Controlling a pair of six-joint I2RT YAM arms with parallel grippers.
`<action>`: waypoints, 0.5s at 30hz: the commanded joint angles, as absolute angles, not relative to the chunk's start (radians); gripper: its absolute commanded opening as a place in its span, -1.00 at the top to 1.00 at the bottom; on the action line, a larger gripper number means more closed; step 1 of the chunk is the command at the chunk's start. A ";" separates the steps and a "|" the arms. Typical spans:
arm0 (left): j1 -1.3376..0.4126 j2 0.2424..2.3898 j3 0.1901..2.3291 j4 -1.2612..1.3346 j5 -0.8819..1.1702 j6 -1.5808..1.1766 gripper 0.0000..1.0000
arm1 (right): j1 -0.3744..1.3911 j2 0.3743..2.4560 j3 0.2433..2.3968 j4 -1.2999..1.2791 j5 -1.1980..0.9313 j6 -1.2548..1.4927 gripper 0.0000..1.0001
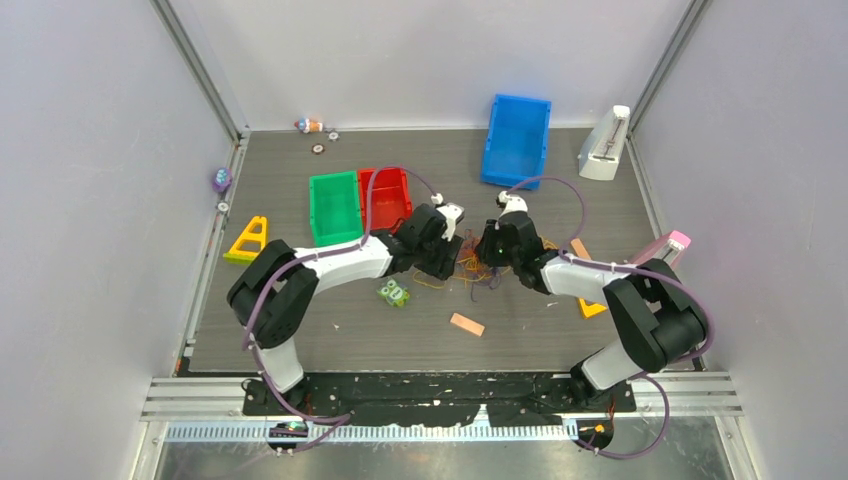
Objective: Untangle the cables
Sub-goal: Untie the cable.
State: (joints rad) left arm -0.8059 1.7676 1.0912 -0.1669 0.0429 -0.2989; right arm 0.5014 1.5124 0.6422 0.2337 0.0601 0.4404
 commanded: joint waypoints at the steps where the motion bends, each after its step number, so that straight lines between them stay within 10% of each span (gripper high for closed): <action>1: -0.810 1.785 1.145 -0.104 0.022 -0.248 -0.01 | 0.490 1.526 0.679 0.240 0.031 0.452 0.61; 15: -0.814 1.863 1.165 0.016 0.101 -0.176 0.13 | 0.455 1.544 0.674 0.274 -0.067 0.481 0.76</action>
